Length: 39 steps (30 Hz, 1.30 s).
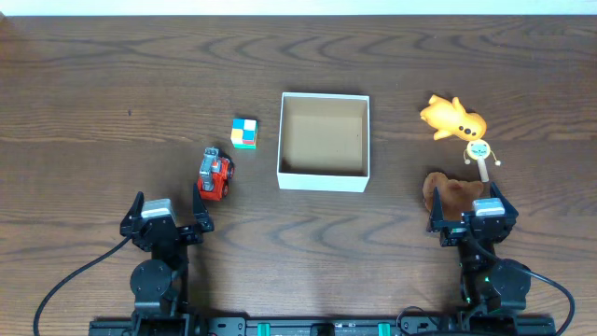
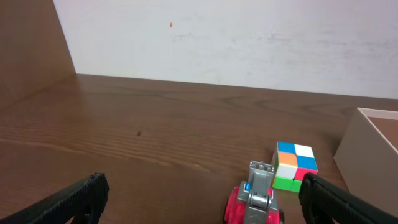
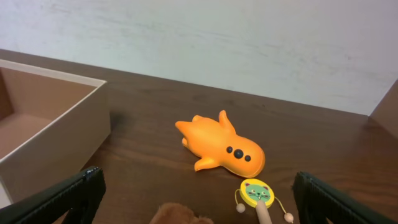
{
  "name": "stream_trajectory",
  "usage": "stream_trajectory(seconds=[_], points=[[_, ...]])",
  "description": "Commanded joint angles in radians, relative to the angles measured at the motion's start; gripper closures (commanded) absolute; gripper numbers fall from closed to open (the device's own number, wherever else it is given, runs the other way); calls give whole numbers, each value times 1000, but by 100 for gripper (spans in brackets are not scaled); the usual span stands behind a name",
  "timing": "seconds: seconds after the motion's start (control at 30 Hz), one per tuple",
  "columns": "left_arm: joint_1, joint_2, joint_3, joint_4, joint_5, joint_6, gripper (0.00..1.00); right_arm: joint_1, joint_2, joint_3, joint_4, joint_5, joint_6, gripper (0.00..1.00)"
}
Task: Pack container
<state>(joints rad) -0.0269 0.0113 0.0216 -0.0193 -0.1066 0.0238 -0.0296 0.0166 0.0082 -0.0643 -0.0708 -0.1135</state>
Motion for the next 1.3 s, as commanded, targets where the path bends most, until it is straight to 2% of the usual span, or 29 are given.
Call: stream_trajectory(seconds=[0.0,0.6,0.83,1.07,1.27], points=[[5,1,-18,-43,-6,10,2,5,-7,-3,-4,3,-7,1],[5,1,-17,-31,-16,23,2,5,-7,-3,-4,3,-7,1],[5,8,47,-24,-15,-95,2,5,-7,-3,-4,3,-7,1],[5,159,347,-187,-17,-70,2,5,-7,-3,-3,3,-7,1],[5,499,742,-372,-13,-40,2,5,-7,-3,-3,3,-7,1]])
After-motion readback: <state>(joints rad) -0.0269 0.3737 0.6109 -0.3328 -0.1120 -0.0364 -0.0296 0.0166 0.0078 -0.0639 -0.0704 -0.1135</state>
